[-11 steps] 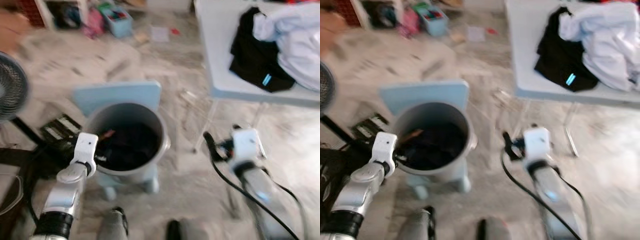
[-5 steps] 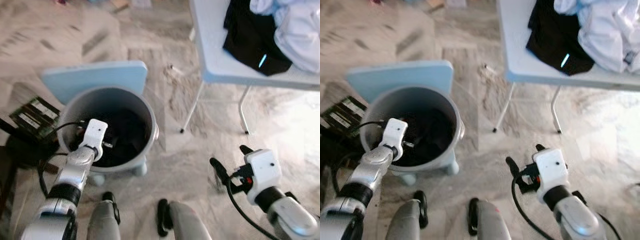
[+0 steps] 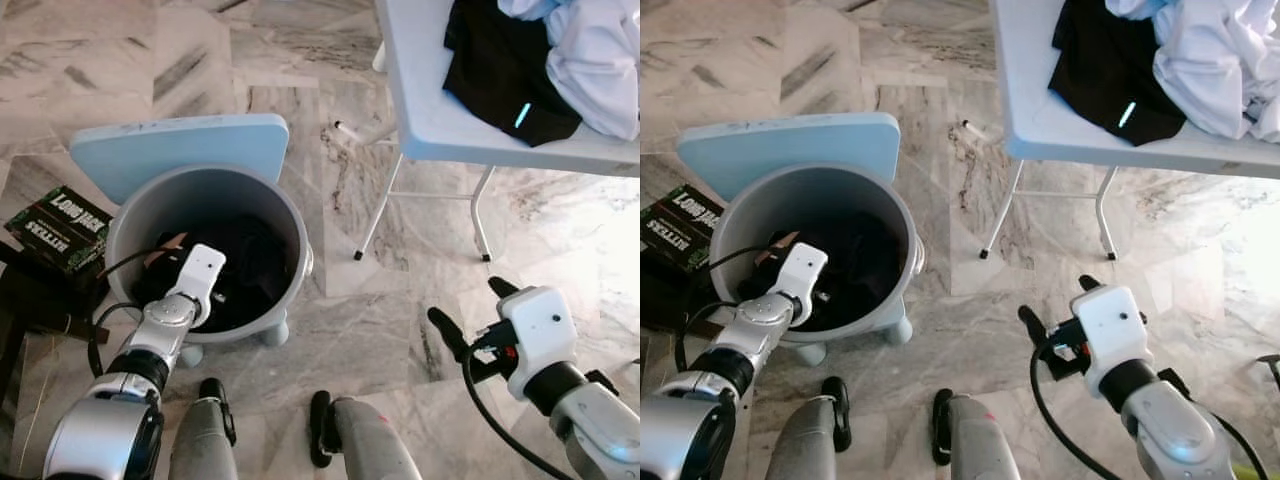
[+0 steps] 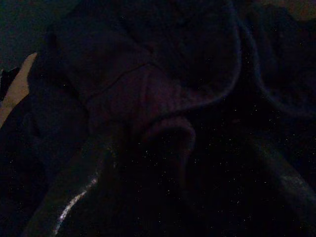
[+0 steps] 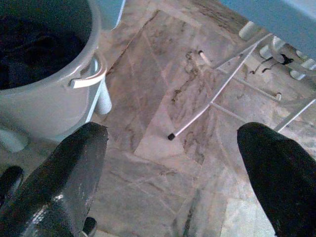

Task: Hang hanger

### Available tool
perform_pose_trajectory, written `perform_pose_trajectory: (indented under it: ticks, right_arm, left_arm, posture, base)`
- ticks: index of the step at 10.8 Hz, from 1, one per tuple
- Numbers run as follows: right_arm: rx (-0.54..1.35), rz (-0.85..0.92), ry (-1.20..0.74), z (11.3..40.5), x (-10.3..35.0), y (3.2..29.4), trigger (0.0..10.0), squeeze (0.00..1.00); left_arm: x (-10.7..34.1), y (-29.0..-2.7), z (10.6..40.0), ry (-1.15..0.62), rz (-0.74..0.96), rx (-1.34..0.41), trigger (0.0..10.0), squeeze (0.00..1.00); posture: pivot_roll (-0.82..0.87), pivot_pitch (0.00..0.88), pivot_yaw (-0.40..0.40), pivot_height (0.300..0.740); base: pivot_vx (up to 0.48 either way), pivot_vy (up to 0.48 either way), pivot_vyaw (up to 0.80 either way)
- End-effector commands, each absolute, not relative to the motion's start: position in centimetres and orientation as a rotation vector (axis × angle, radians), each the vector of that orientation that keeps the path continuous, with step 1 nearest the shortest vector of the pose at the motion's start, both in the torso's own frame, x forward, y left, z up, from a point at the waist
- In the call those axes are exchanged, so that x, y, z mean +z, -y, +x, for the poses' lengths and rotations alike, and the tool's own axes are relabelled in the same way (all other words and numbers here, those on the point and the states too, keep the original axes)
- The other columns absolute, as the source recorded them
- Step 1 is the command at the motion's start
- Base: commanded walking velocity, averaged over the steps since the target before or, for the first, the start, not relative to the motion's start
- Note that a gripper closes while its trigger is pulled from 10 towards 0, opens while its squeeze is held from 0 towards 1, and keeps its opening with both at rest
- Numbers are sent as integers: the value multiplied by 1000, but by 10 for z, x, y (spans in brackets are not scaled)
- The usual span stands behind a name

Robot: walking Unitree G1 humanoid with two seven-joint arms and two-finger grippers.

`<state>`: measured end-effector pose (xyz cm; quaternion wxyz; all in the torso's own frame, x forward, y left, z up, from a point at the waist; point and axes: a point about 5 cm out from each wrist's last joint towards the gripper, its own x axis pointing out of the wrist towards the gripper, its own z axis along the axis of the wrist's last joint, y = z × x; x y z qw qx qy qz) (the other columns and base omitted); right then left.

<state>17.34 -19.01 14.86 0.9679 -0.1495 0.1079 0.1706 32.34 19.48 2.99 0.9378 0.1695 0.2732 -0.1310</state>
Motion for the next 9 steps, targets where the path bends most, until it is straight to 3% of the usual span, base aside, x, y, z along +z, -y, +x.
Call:
perform_pose_trajectory:
  ticks: [1,6,9]
  right_arm:
    - [360,-327,-236,172,145,190,10000,0]
    - [379,-351,-210,180,144,186,10000,0]
    - [401,-364,-190,184,143,182,10000,0]
  left_arm:
    - [19,-187,316,-608,354,-327,0,0]
    - [20,-177,317,-609,351,-408,0,0]
    - [23,-159,319,-603,369,-545,0,0]
  posture:
    - [-323,296,-167,740]
    - [-311,281,-161,740]
    - [-299,275,-159,740]
  base:
    - [0,0,0]
    - [0,0,0]
    - [0,0,0]
